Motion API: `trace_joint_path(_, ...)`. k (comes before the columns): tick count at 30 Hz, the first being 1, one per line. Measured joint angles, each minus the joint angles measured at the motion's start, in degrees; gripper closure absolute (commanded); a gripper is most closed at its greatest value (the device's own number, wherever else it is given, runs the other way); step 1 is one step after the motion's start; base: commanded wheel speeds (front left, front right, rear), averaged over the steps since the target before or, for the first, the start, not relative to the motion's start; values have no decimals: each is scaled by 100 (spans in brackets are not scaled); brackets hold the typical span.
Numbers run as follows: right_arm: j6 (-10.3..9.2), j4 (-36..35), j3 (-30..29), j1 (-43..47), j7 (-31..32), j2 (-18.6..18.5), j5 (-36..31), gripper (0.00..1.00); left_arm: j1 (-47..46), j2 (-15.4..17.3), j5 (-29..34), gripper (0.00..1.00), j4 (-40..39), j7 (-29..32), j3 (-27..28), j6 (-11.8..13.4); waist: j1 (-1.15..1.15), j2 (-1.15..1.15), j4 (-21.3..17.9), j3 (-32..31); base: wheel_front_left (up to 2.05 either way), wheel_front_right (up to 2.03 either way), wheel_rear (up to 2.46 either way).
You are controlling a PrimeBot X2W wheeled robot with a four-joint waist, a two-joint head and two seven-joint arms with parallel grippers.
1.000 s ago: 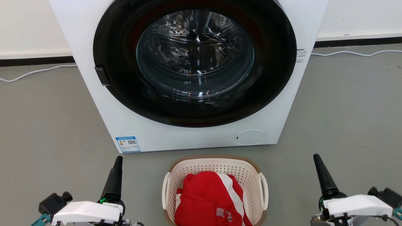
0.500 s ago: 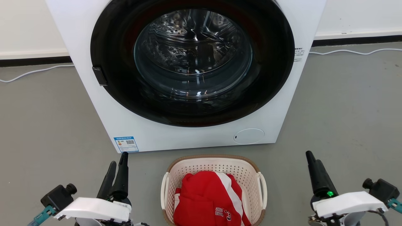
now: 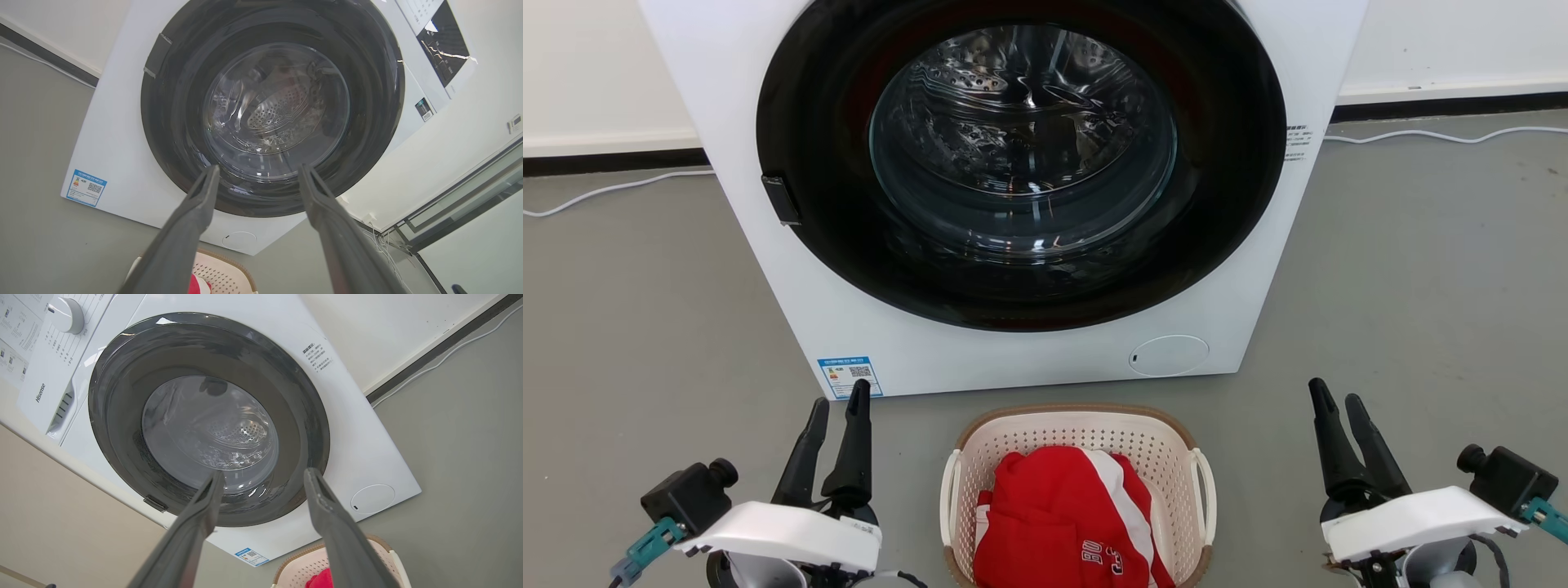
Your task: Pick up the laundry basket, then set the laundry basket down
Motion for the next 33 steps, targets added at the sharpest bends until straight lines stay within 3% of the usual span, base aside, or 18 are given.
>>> trace_joint_path(33, 1, -146, 368, -117, -549, -155, -1974, 0, -121, 20, 1968, 0, -229, -556, -232, 0, 0, 0, -65, 10, 0, 0, 0)
